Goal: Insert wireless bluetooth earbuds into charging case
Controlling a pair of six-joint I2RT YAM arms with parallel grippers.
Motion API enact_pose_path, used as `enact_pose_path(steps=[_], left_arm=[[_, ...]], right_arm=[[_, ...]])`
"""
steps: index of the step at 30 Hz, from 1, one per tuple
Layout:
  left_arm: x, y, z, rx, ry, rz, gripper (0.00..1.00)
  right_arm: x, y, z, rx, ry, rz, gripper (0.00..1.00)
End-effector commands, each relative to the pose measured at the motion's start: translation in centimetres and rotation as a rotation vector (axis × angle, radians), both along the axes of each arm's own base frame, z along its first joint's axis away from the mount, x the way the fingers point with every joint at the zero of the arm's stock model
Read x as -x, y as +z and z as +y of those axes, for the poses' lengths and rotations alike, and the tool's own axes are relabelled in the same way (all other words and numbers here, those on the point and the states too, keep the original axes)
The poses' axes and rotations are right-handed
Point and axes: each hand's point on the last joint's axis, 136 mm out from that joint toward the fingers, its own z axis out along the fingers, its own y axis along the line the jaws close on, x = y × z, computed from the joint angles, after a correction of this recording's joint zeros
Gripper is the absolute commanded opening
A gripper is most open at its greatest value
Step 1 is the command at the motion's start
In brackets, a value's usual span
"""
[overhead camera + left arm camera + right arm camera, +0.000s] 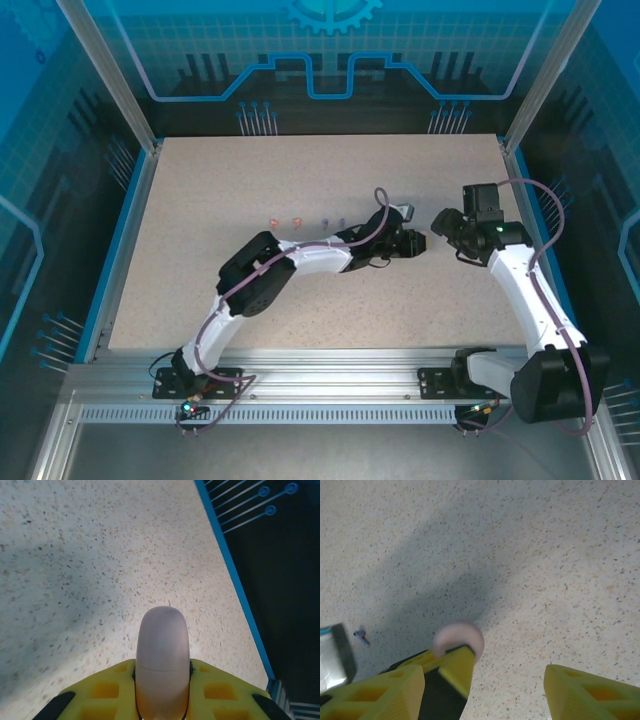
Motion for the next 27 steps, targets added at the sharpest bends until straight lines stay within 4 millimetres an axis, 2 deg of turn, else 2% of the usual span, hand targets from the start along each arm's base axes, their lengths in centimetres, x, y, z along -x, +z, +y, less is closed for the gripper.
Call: enact_pose_path(steps=[1,6,10,14,17,20,21,22,23,24,27], left_arm=[[-1.5,-2.5,-0.7,-0.043,0.078,0.134,0.0],[-2.7,-4.8,-2.1,-0.14,0.081,0.219,0.01],[-3.0,-6.6,-1.7,-0.233,0.1,0.282,0.1],[-3.1,-7.6,-0.9,-0.303,0.112,0.328,0.23],[-3.1,-7.3,-0.2,-0.345,0.114,0.332,0.36],[-3.5,-6.2,0.6,-0.383,0.12,0.301,0.46],[-3.5,-5.6,0.9,-0.4,0.118,0.279,0.53],[-3.7,-4.8,1.2,-0.412,0.112,0.254,0.55],[-3.8,-3.9,1.4,-0.42,0.111,0.23,0.58],[-4.0,-2.9,1.8,-0.432,0.113,0.202,0.66],[-4.4,1.0,2.7,-0.454,0.1,0.108,0.7]], right_arm=[[-0.2,0.7,-1.3,-0.002,-0.055,-0.047,0.65],[0.0,1.2,-1.7,-0.011,-0.06,-0.056,0.65],[-0.1,1.7,-1.7,-0.016,-0.057,-0.068,0.65],[-0.2,2.2,-1.6,-0.017,-0.048,-0.074,0.66],[-0.2,2.5,-1.7,-0.016,-0.048,-0.08,0.66],[-0.2,2.8,-1.7,-0.014,-0.046,-0.083,0.67],[-0.1,2.9,-1.7,-0.013,-0.046,-0.084,0.68],[-0.1,3.1,-1.7,-0.013,-0.047,-0.086,0.69],[-0.1,3.2,-1.7,-0.012,-0.047,-0.089,0.71],[-0.1,3.4,-1.7,-0.012,-0.047,-0.091,0.72],[0.2,4.1,-1.8,-0.009,-0.051,-0.103,0.78]])
